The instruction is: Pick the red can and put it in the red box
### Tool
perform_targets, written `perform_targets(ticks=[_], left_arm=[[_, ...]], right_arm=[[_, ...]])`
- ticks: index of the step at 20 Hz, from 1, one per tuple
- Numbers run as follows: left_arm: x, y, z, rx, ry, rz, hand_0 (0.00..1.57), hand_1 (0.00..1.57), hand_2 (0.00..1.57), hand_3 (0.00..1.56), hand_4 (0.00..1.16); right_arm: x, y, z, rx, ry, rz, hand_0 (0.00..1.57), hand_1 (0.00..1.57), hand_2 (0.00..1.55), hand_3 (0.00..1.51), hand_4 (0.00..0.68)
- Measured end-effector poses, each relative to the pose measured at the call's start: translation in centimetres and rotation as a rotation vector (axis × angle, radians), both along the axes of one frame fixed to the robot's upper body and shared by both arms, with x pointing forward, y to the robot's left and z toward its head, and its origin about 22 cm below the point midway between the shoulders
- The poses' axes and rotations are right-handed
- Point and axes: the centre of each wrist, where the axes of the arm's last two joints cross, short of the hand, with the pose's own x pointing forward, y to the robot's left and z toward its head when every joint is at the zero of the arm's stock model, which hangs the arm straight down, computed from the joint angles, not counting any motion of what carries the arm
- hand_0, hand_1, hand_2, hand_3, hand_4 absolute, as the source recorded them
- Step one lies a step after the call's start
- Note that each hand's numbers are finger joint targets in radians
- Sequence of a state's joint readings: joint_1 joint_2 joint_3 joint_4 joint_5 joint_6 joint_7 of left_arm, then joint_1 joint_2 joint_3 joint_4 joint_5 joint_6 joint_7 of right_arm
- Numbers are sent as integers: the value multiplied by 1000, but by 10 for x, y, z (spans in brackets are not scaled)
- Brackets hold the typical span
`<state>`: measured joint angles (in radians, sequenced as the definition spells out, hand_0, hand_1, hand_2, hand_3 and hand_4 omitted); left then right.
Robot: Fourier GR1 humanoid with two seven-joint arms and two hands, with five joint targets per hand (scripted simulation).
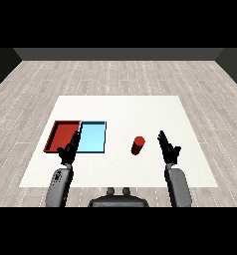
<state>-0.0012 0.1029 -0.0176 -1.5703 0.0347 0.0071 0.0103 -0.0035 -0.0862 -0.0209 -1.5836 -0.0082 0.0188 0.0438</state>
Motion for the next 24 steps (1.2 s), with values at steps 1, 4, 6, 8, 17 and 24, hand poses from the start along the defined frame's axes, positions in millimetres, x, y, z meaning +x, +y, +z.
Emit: perform_targets(ticks=[1,4,6,8,17,24], left_arm=[[0,0,0,1,-1,0,0,0,0,0,0],[0,0,0,7,-11,-6,0,0,0,0,0],[1,0,-1,16,-18,-10,0,0,0,0,0],[5,-6,15,-23,-175,-19,0,0,0,0,0],[1,-1,7,-82,-457,-35,0,0,0,0,0],[5,5,6,-96,-486,-39,0,0,0,0,0]], right_arm=[[-2,-4,0,0,-2,-1,0,0,0,0,0],[-13,-29,0,-2,-18,-5,0,0,0,0,0],[-27,-52,0,-7,-32,-11,0,0,0,0,0],[-27,-55,10,28,-150,18,0,0,0,0,0],[-42,-88,6,84,-354,88,0,0,0,0,0],[-52,-103,-2,93,-373,92,0,0,0,0,0]])
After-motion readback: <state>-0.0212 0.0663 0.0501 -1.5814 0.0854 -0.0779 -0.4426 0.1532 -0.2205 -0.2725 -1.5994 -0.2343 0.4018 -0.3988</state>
